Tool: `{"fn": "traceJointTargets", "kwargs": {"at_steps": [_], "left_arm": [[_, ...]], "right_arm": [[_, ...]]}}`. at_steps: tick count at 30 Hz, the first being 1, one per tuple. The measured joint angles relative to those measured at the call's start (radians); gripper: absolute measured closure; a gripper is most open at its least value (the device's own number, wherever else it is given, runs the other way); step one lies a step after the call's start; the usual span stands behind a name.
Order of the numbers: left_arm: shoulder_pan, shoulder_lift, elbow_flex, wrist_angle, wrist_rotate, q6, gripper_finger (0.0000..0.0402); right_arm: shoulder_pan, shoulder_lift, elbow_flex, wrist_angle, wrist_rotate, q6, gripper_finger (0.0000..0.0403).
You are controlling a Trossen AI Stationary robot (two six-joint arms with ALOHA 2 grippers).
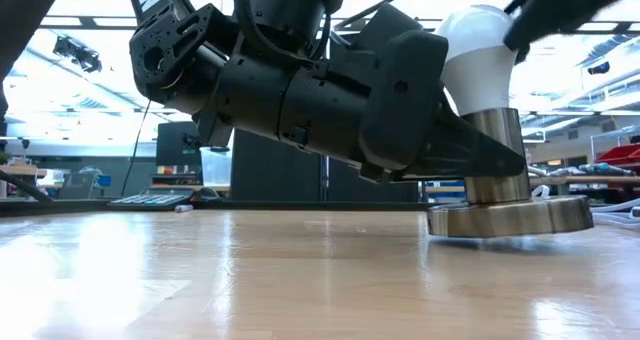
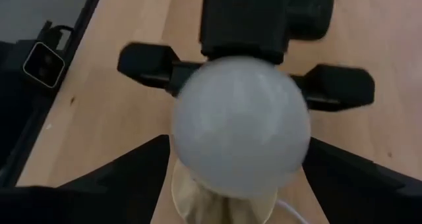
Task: Screw lightbulb
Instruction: Remove the lightbulb from the lamp socket
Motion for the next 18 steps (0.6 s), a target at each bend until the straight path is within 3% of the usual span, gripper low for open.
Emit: {"fn": "traceJointTargets", "kwargs": {"at_steps": [7, 11, 18], "left_arm": [[0.000, 0.000, 0.000, -0.004, -0.033, -0.026, 0.0213], [0.000, 0.000, 0.000, -0.005, -0.081, -0.050, 0.0213], [-0.004, 0.000, 0.000, -0.007, -0.236, -0.076, 0.0213]], "right_arm": [[-0.006, 0.078, 0.215, -0.297, -0.013, 0.120, 0.0054], [-0.023, 0.122, 0.309, -0.471, -0.057, 0.302, 0.0053], [-0.063, 0.146, 0.395, -0.566, -0.142, 0.578, 0.0055]]}}
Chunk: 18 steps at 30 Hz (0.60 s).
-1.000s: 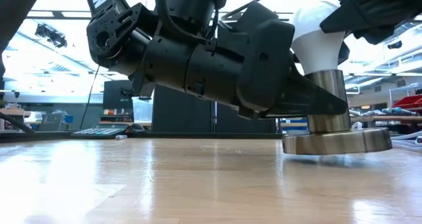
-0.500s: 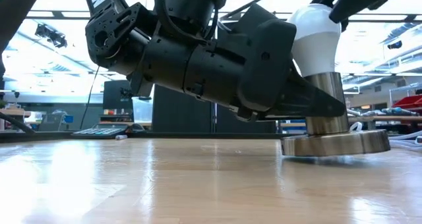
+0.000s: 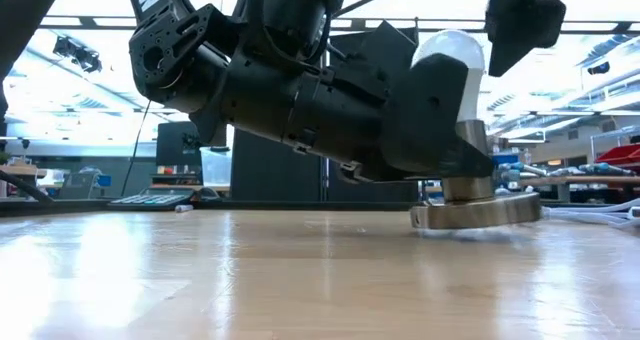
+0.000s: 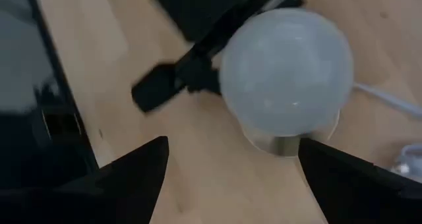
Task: Screw lightbulb
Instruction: Remove the lightbulb from the lamp socket
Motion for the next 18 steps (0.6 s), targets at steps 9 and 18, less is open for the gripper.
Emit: {"fn": "traceJointTargets", "kwargs": {"at_steps": [9, 18], "left_arm": [[-0.004, 0.000, 0.000, -0.027, -0.093, -0.012, 0.0213], [-0.004, 0.000, 0.000, -0.061, -0.175, -0.032, 0.0213]], "right_arm": [[0.008, 0.019, 0.009, -0.025, 0.145, 0.128, 0.0056], [-0.018, 0.052, 0.009, -0.017, 0.193, 0.183, 0.0056]]}}
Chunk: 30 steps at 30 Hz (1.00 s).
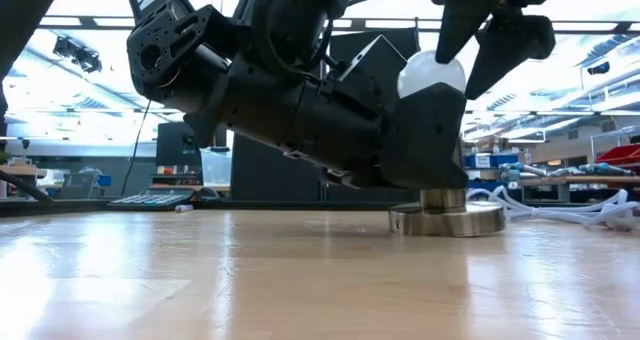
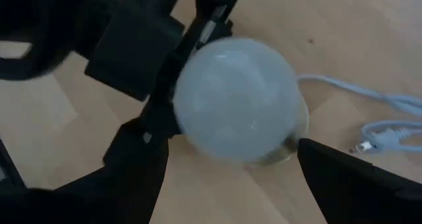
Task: Screw lightbulb
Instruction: Remove the lightbulb from the lamp socket
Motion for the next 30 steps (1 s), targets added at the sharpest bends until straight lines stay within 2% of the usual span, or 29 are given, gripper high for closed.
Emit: {"fn": "traceJointTargets", "kwargs": {"at_steps": [12, 19, 22, 25, 30], "left_arm": [[0.002, 0.000, 0.000, -0.014, -0.018, 0.005, 0.0210], [0.003, 0.000, 0.000, -0.007, -0.006, 0.011, 0.0146], [0.005, 0.000, 0.000, 0.004, 0.006, 0.028, 0.0133], [0.008, 0.000, 0.000, 0.010, 0.006, 0.033, 0.0138], [0.006, 0.000, 0.000, 0.004, 0.007, 0.049, 0.0172]], "right_arm": [[-0.019, 0.014, 0.000, -0.014, -0.022, 0.043, 0.0056], [0.016, 0.014, 0.000, 0.026, 0.014, -0.016, 0.0056], [0.028, 0.014, 0.000, 0.040, 0.035, -0.037, 0.0056], [0.038, 0.014, 0.000, 0.041, 0.068, -0.061, 0.0056], [0.076, 0.019, -0.012, 0.012, 0.094, -0.084, 0.0056]]}}
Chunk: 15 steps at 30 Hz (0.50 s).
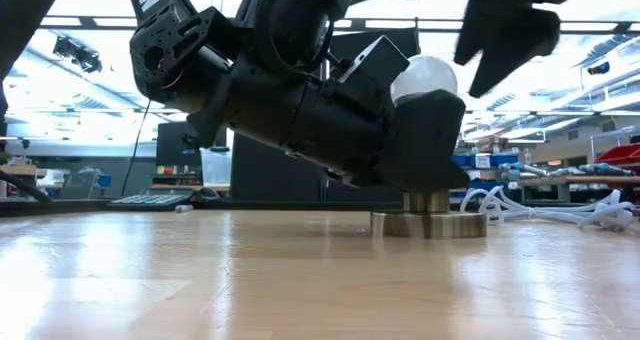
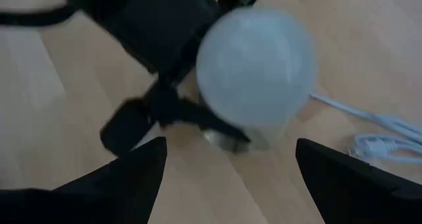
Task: Screw lightbulb
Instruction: Remove the lightbulb from the lamp socket
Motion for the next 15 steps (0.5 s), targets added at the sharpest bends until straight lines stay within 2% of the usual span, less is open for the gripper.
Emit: {"fn": "traceJointTargets", "kwargs": {"at_steps": [3, 6, 11, 15], "left_arm": [[-0.010, 0.000, 0.000, -0.012, 0.000, 0.041, 0.0193], [-0.019, -0.002, 0.000, -0.012, 0.000, 0.077, 0.0207], [-0.026, -0.002, 0.001, -0.009, 0.000, 0.127, 0.0209], [-0.026, -0.002, 0.002, -0.012, 0.000, 0.132, 0.0205]], "right_arm": [[0.032, 0.000, -0.011, -0.015, 0.030, 0.002, 0.0056], [0.069, 0.000, -0.021, -0.015, 0.119, 0.010, 0.0056], [0.101, 0.000, -0.047, -0.012, 0.206, 0.020, 0.0056], [0.115, 0.000, -0.113, 0.122, 0.224, 0.012, 0.0056]]}}
